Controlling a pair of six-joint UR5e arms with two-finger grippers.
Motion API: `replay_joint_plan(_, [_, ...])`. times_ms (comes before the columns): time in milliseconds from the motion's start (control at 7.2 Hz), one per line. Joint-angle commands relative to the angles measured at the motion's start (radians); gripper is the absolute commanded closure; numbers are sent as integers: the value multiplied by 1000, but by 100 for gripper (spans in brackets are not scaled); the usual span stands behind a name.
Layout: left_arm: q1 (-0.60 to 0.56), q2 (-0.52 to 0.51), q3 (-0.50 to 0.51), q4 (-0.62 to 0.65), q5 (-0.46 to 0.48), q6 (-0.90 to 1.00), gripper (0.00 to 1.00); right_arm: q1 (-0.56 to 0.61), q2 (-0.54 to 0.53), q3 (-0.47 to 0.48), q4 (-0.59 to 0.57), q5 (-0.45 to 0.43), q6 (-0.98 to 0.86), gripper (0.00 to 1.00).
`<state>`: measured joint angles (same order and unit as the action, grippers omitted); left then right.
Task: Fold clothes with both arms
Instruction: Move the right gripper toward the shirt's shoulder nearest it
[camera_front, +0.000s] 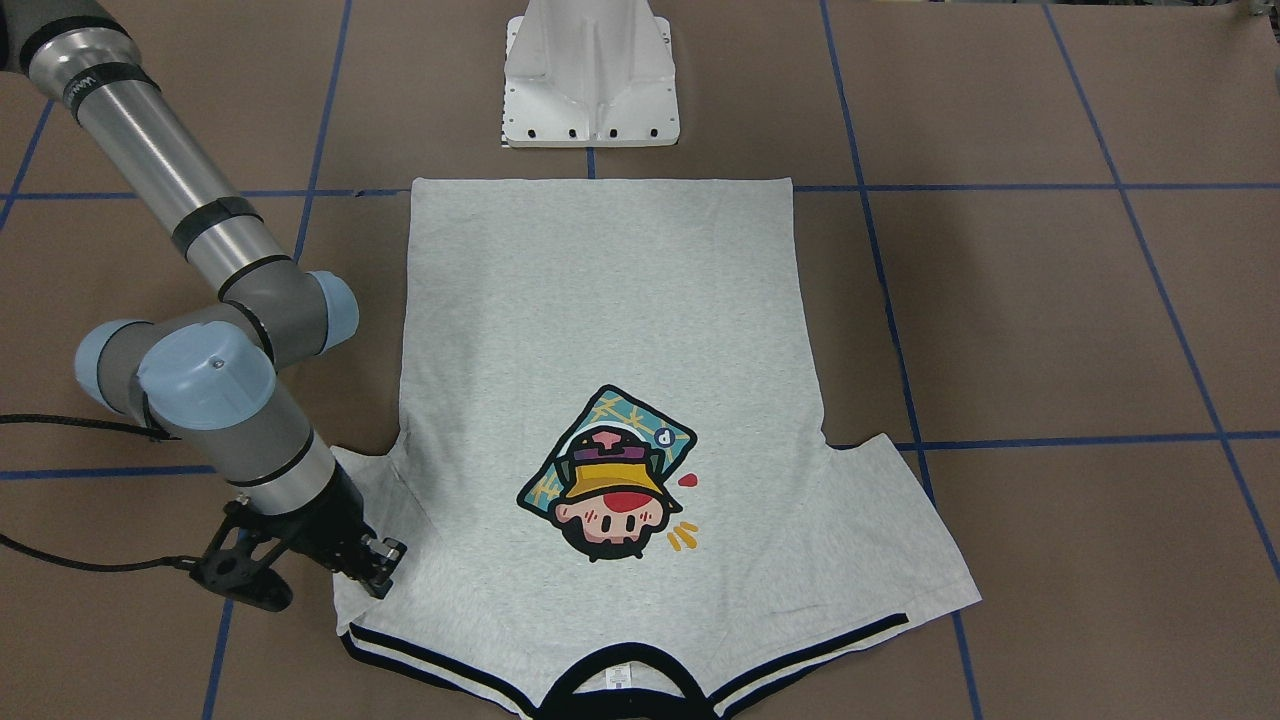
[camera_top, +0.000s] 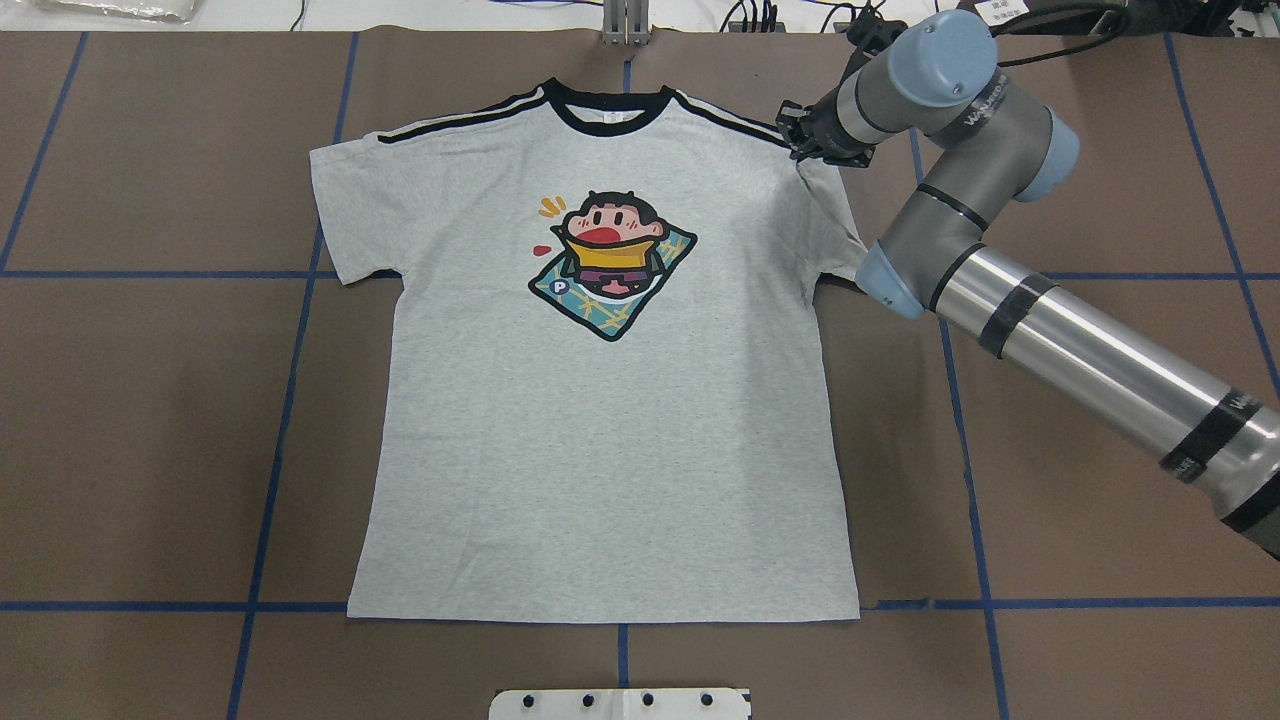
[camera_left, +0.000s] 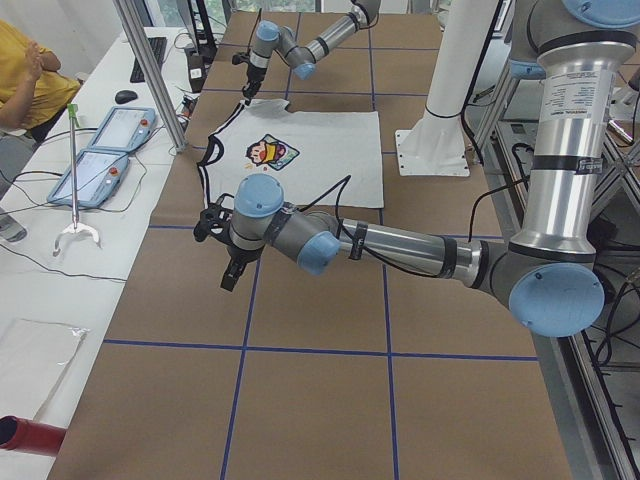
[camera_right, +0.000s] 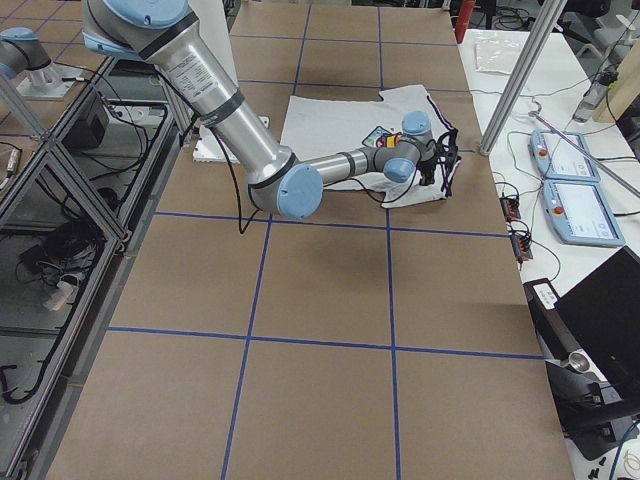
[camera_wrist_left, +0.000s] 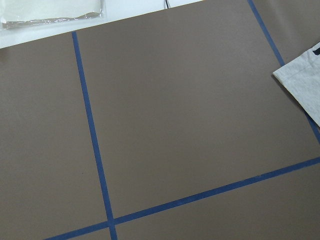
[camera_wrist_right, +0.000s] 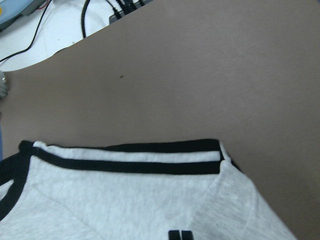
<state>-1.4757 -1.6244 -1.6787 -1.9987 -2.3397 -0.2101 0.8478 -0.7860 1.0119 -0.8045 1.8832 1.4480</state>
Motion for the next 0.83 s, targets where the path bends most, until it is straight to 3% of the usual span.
replay_joint_plan(0, [0, 1, -4, 0, -1, -2, 0, -67, 121, -89, -40, -80, 31, 100])
replay_joint_plan(417, [0, 1, -4, 1, -30, -2, 0, -72, 232, -278, -41, -145, 32, 100])
replay_joint_plan(695, [0, 0, -6, 0, -32, -2, 0, -69, 235, -312, -41, -194, 34, 100])
